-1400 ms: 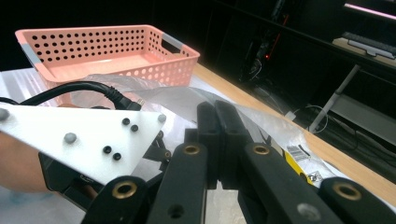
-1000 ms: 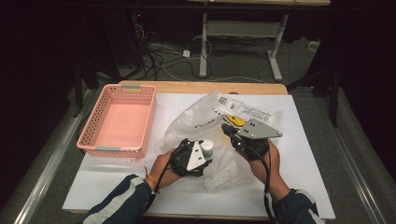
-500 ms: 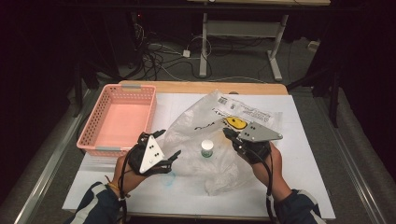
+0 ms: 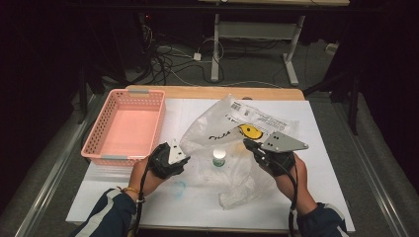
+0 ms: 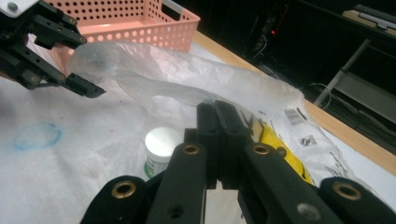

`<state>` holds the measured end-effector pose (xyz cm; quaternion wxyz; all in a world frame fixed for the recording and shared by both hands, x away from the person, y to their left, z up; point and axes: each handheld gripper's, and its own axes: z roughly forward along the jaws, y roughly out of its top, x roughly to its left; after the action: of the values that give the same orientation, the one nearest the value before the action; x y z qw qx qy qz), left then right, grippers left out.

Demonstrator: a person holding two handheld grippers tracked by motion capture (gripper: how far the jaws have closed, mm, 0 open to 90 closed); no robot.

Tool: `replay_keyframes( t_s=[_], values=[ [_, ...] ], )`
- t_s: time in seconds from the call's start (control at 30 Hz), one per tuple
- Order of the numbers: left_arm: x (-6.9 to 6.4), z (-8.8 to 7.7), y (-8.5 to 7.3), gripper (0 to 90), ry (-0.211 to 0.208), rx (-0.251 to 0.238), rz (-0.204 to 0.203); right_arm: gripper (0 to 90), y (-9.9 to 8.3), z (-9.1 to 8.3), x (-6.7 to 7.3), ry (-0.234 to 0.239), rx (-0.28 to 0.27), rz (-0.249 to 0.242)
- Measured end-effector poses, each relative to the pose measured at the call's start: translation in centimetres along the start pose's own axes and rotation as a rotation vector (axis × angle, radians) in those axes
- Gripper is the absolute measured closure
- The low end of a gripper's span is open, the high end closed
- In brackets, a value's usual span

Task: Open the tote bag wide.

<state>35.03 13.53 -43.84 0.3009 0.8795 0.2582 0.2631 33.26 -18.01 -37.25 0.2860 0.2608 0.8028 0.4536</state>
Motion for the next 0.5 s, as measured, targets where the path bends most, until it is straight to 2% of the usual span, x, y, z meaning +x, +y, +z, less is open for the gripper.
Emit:
replay_keyframes(
  t_s=[0.07, 0.13, 0.17, 0.27, 0.33, 0.47, 0.5],
  values=[
    [0.0, 0.1, 0.0, 73.0, -0.024, -0.008, 0.001, 90.0, -0.2, 0.1, -0.2, 0.005, 0.005, 0.003],
    [0.0, 0.1, -0.1, 82.1, -0.019, -0.018, 0.015, 89.4, -0.4, 0.1, -0.2, 0.006, 0.012, 0.002],
    [0.0, 0.1, -0.1, 83.8, -0.028, -0.021, 0.016, 84.0, -0.4, 0.1, -0.1, 0.009, 0.016, 0.005],
    [0.1, 0.1, -0.2, 86.2, -0.042, -0.031, 0.022, 76.9, -0.5, -0.1, 0.0, 0.02, 0.018, 0.008],
    [0.1, 0.1, -0.2, 86.3, -0.049, -0.032, 0.025, 61.4, -0.5, -0.6, 0.1, 0.022, 0.004, 0.022],
    [-0.1, 0.2, -0.2, 86.4, -0.059, -0.032, 0.032, 44.1, -0.8, -2.6, 0.9, 0.023, -0.035, 0.006],
    [-0.1, 0.3, -0.2, 86.3, -0.056, -0.032, 0.034, 42.2, -1.2, -3.2, 1.2, 0.028, -0.047, 0.01]
  ],
)
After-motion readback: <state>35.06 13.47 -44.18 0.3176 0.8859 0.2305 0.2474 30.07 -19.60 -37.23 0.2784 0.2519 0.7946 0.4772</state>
